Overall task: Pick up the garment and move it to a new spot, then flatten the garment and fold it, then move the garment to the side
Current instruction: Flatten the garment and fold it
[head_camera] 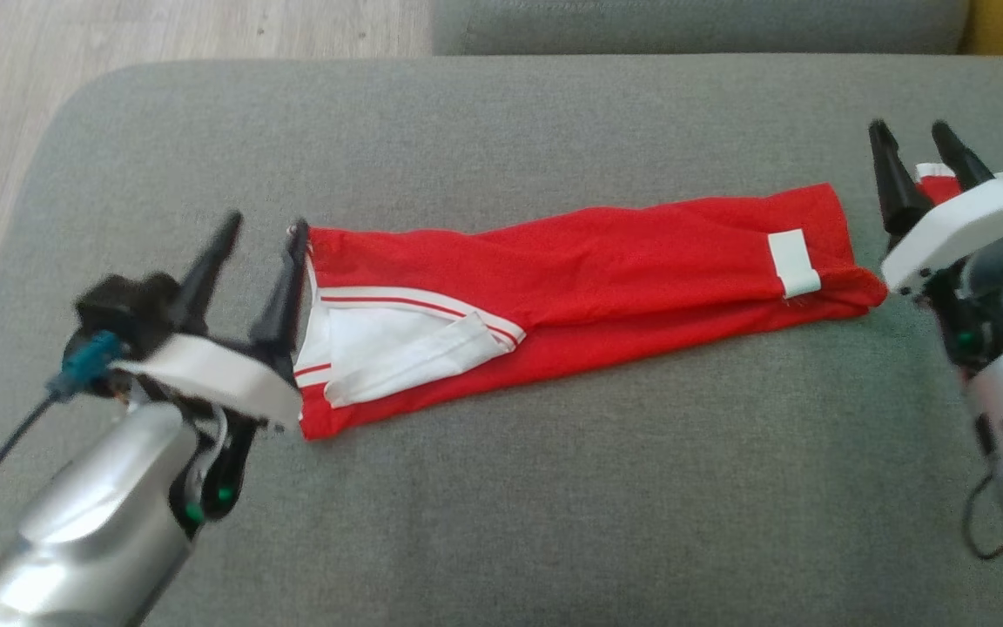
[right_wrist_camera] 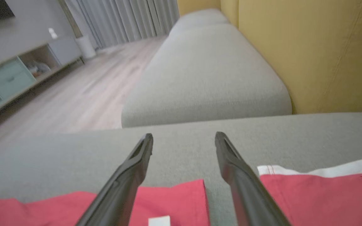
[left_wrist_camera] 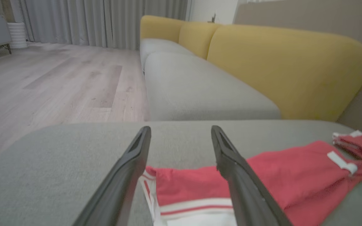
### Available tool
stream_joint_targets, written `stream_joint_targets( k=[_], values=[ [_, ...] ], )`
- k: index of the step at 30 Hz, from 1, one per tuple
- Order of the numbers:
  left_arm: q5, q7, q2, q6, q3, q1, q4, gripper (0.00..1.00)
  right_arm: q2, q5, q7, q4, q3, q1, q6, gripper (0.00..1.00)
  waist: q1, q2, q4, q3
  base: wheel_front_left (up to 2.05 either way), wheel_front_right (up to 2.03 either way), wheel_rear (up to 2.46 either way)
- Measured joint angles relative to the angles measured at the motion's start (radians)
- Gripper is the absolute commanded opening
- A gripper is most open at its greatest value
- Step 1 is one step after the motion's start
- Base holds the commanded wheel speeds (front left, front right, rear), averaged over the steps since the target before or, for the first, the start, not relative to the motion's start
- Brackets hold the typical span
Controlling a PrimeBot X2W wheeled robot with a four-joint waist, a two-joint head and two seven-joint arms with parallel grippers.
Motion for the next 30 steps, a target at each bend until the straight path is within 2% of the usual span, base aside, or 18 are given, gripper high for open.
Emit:
stream_joint_targets(
  k=[4,7,8,11,16,21,25,30],
  values=[
    [0.015,-0.014,-0.063,0.047,0.167,0.041,-0.060,1.00,0.071,0.003,-0.146,-0.063,-0.040,0.048,0.000,1.00,0.0000,0.0000,-0.006,-0.013,0.00,0.00,0.00],
    [0.124,-0.017,-0.130,0.051,0.331,0.116,-0.144,1.00,0.137,-0.028,-0.223,-0.111,-0.049,0.109,0.000,1.00,0.0000,0.0000,-0.014,-0.018,0.00,0.00,0.00],
    [0.209,-0.021,-0.178,0.050,0.411,0.185,-0.181,1.00,0.180,-0.066,-0.249,-0.146,-0.070,0.161,0.000,1.00,0.0001,0.0000,-0.018,-0.019,0.00,0.00,0.00],
    [0.281,-0.021,-0.228,0.047,0.484,0.272,-0.199,1.00,0.216,-0.123,-0.262,-0.186,-0.085,0.219,0.000,1.00,-0.0001,0.0000,-0.023,-0.019,0.00,0.00,0.00],
    [0.406,-0.021,-0.329,-0.024,0.592,0.431,-0.204,1.00,0.279,-0.226,-0.269,-0.271,-0.169,0.363,0.000,1.00,-0.0001,0.0000,-0.023,-0.011,0.00,0.00,0.00],
    [0.493,-0.021,-0.402,-0.100,0.674,0.457,-0.187,1.00,0.286,-0.285,-0.269,-0.323,-0.192,0.448,0.000,1.00,0.0000,0.0000,-0.015,0.009,0.00,0.00,0.00],
    [0.541,-0.021,-0.427,-0.158,0.708,0.453,-0.162,1.00,0.296,-0.320,-0.268,-0.310,-0.253,0.431,0.000,1.00,0.0000,0.0000,-0.004,0.036,0.00,0.00,0.00],
    [0.580,-0.021,-0.449,-0.199,0.724,0.411,-0.138,1.00,0.298,-0.434,-0.231,-0.220,-0.416,0.324,0.000,1.00,0.0002,0.0000,0.012,0.082,0.00,0.00,0.00]
  ],
)
